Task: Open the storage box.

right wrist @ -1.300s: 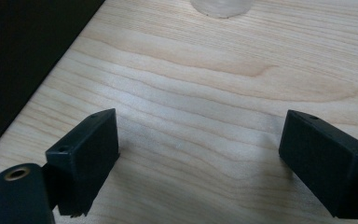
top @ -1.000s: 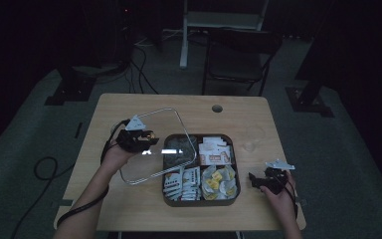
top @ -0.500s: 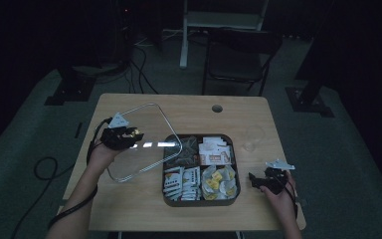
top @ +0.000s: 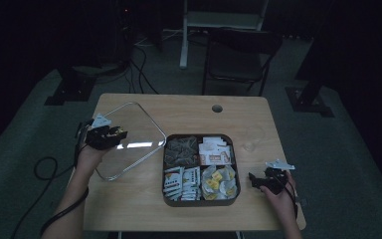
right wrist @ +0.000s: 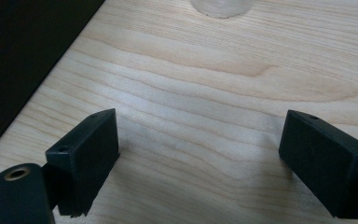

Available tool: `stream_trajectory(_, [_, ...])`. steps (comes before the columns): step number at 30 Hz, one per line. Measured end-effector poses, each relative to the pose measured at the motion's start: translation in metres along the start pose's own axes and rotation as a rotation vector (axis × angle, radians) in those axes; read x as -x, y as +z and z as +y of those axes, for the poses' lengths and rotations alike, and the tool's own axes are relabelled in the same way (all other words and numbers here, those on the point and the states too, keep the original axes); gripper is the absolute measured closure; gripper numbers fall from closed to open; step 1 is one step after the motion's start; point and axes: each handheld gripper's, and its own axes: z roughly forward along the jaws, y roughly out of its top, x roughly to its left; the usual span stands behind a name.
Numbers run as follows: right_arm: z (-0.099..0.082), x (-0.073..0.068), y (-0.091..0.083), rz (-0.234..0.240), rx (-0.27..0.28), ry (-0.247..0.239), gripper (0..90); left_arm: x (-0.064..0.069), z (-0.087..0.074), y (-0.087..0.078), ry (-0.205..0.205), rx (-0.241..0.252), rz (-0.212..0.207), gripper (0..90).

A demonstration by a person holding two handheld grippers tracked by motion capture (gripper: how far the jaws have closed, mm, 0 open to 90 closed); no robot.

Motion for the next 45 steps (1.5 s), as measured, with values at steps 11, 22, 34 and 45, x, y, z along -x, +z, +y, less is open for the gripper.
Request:
stream_trajectory(11, [0.000, 0.000, 0.000, 0.000, 0.000, 0.001, 11.4, -0.006, -0.020, 0.023, -0.094, -0.013, 0.112, 59.6])
stream_trajectory(22, [0.000, 0.000, 0.000, 0.000, 0.000, 0.001, 11.4, 0.001, -0.023, 0.053, -0.178, 0.013, 0.169, 59.6])
stream_trajectory(34, [0.000, 0.000, 0.000, 0.000, 0.000, 0.000, 11.4, 0.004, -0.017, 0.083, -0.199, 0.009, 0.193, 59.6])
stream_trajectory(45, [0.000, 0.000, 0.000, 0.000, 0.000, 0.000, 11.4, -0.003, -0.016, 0.105, -0.232, -0.005, 0.195, 59.6])
